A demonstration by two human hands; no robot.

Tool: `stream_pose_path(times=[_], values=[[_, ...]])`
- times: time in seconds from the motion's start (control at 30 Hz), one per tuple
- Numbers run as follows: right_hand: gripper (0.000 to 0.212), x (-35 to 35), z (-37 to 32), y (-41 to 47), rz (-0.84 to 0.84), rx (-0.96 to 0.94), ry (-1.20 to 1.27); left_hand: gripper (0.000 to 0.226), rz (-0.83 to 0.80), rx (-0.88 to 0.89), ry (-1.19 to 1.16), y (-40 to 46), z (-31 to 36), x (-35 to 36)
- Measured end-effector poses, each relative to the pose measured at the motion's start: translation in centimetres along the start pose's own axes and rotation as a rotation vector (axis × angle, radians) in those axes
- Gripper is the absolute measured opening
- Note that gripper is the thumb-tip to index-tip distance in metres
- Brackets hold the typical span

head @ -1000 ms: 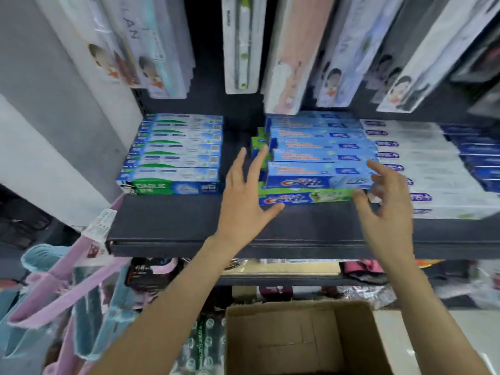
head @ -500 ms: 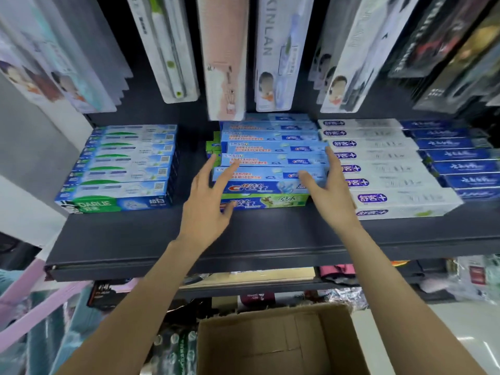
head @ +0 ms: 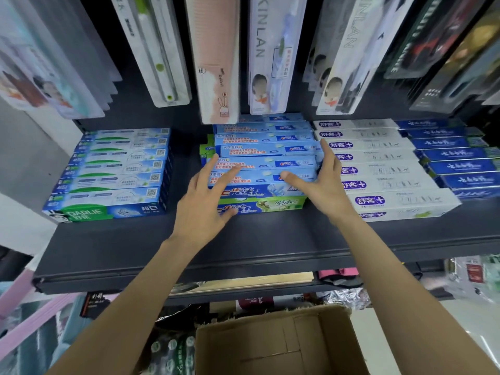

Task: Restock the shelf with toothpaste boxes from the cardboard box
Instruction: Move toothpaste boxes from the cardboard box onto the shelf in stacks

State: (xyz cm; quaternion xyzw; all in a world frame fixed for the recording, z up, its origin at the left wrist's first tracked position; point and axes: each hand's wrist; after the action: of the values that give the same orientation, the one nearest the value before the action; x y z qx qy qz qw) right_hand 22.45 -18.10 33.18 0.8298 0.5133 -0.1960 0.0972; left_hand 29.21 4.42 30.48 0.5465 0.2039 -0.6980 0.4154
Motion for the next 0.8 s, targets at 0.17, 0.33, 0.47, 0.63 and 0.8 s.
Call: stream_pose_path(times=[0.17, 0.33, 0.47, 0.63, 0.8], values=[[0.094, 0.7, 0.2, 1.0, -0.080, 0.008, -0.004, 0.086, 0.015, -0.002, 0.028, 0.1, -0.3, -0.1], [0.092, 2.5, 0.1, 1.1, -0.141, -0.047, 0.048, 0.085, 0.055, -0.062, -0.027, 0.1, -1.6, -0.5], [0.099, 1.9, 0.1, 3.0, -0.049, 0.063, 0.209, 0.085, 0.075, -0.045, -0.123, 0.1, -1.8, -0.3], [0.087, 1.6, -0.7, 6.2, -0.007, 0.105, 0.338, 0.084, 0.102, 0.015, -0.207, 0.1, -2.2, 0.2], [0.103, 3.0, -0.9, 7.5, -0.036, 0.105, 0.146, 0.085, 0.089, 0.006, -0.204, 0.1, -2.2, 0.1]])
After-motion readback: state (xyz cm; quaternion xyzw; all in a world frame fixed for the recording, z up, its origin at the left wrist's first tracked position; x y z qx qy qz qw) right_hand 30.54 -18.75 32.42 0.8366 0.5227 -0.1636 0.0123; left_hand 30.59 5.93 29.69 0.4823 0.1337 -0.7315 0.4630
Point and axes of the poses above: each hand's wrist, its own y-axis towards the middle knuckle, its own x-axis out of the palm, z = x × y, and after that the axes turned 4 degrees about -z, right-handed
